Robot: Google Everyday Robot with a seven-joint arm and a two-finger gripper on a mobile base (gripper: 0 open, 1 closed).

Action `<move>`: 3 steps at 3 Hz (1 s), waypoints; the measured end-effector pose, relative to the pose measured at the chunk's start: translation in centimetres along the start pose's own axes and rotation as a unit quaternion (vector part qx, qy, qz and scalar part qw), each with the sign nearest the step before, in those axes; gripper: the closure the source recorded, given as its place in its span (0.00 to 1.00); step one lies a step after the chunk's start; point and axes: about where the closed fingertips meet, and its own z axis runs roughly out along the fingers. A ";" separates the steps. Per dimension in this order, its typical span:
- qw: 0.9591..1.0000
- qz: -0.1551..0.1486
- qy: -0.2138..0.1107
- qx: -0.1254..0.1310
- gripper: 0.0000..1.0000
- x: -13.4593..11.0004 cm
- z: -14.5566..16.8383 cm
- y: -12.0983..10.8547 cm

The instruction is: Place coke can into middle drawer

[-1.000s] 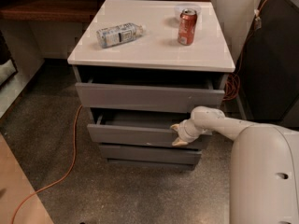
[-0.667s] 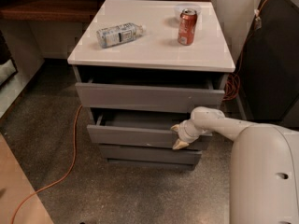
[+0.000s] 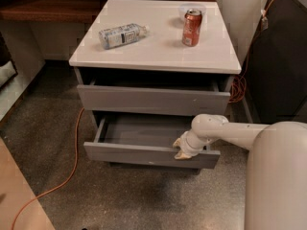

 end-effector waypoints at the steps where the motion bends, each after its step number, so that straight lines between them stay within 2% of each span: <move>1: 1.000 0.005 -0.003 -0.019 1.00 -0.7 -0.3 2.9; 2: 1.000 0.009 -0.007 -0.023 1.00 -0.9 -0.3 4.3; 3: 1.000 0.009 -0.007 -0.023 1.00 -0.9 -0.4 4.3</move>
Offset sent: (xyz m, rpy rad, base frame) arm -0.0917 0.0007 -0.0078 0.0339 0.0749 -0.0198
